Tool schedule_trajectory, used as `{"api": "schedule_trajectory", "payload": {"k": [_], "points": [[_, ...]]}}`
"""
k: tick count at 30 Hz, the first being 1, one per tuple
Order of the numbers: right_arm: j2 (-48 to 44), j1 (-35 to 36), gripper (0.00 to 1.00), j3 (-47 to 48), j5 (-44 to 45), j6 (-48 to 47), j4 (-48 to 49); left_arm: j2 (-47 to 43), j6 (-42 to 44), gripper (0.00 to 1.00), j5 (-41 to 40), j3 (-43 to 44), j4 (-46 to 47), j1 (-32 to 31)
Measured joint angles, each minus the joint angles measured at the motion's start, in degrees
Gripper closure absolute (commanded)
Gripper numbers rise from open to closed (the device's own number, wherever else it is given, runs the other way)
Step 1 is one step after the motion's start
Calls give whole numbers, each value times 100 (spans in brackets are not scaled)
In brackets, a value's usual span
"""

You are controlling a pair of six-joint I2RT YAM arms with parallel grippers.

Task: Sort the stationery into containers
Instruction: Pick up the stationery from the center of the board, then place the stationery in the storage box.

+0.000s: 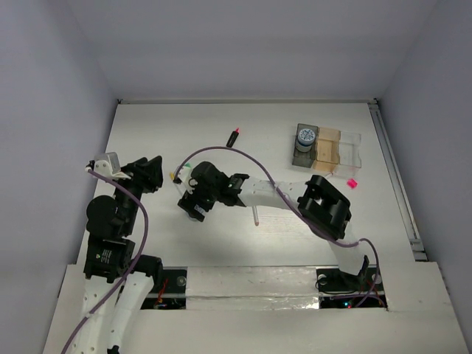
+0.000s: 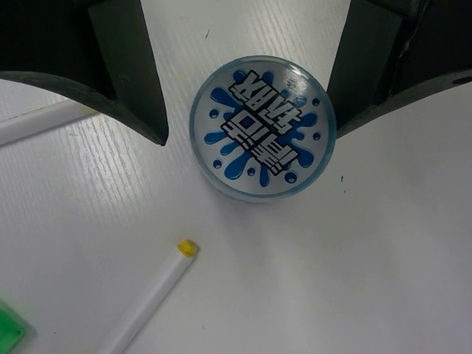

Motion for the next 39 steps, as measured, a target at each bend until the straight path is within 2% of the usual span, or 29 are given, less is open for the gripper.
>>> {"api": "schedule_trajectory", "payload": {"k": [1, 3, 4, 7, 13, 17, 21, 26, 31, 39], "points": [[17, 4, 24, 0, 28, 0, 0, 0, 0, 56, 31, 0, 2, 0], [28, 17, 36, 7, 114, 4, 13, 0, 0, 56, 68, 0, 2, 0], [31, 20, 46, 20, 170, 39, 15, 0, 0, 56, 85, 0, 2, 0], [31, 20, 53, 26, 400, 98, 55, 0, 0, 56, 122, 0, 2, 0], [-170, -39, 56, -164, 1156, 352, 289, 0, 0, 55, 170, 0, 4, -4], [-1113, -470, 59, -728, 1342, 800, 468, 2, 0, 55, 188, 0, 4, -15], [-2218, -1773, 59, -1029, 1672, 1244, 719, 4, 0, 55, 221, 0, 7, -50], [-2907, -3521, 59, -1331, 2393, 1567, 894, 4, 0, 55, 273, 0, 9, -92], [-2959, -4315, 59, -1788, 2387, 1816, 597, 13, 0, 55, 319, 0, 33, -94], [-2621, -4524, 59, -1803, 2275, 1895, 151, 63, 0, 55, 348, 0, 46, -94]]}}
